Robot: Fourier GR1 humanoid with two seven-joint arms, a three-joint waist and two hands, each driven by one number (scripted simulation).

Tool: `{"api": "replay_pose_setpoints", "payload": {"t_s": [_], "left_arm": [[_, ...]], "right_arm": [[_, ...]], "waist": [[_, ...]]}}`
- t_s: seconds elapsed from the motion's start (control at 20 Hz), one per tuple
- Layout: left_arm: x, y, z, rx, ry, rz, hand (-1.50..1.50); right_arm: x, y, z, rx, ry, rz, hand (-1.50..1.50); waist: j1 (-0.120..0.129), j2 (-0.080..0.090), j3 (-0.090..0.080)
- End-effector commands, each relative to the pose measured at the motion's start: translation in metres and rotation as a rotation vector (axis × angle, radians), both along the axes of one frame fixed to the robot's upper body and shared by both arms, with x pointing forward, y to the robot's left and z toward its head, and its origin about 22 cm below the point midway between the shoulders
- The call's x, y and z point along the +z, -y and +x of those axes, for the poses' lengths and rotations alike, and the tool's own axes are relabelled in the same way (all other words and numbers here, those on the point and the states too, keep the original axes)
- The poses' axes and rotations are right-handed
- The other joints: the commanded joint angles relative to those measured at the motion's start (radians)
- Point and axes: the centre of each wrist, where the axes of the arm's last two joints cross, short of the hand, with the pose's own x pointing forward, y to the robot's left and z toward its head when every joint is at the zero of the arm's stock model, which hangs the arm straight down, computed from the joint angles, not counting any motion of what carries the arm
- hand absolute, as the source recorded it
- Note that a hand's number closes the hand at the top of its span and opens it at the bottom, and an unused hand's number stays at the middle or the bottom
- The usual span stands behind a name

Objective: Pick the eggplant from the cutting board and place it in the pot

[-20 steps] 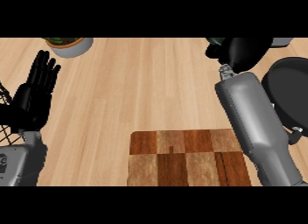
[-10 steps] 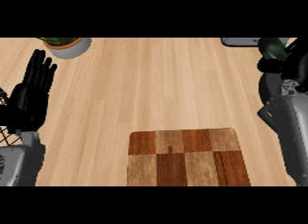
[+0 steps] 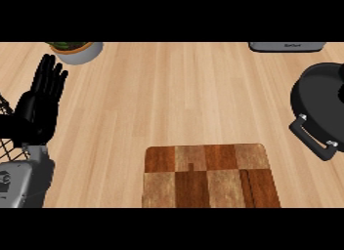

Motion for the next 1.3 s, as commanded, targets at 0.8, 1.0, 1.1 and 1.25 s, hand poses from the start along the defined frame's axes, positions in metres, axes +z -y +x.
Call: {"api": "replay_pose_setpoints", "payload": {"t_s": [0.8, 1.0, 1.1, 1.25], "left_arm": [[0.010, -0.001, 0.001, -0.029, 0.011, -0.016, 0.00], [-0.014, 0.006, 0.006, -0.034, 0.004, 0.000, 0.00], [0.010, -0.008, -0.006, -0.016, -0.013, -0.010, 0.00], [0.016, 0.001, 0.006, -0.018, -0.012, -0.014, 0.00]], "right_arm": [[-0.075, 0.103, -0.002, 0.079, -0.092, 0.409, -1.50], [-0.087, 0.086, 0.010, 0.192, -0.082, 0.350, -1.50], [-0.071, 0.104, 0.001, 0.235, 0.019, 0.329, -1.50], [-0.066, 0.087, 0.015, 0.254, 0.185, 0.362, -1.50]], "waist": [[0.026, 0.009, 0.003], [0.020, 0.008, 0.001], [0.018, 0.002, 0.001], [0.013, 0.002, 0.002]]}}
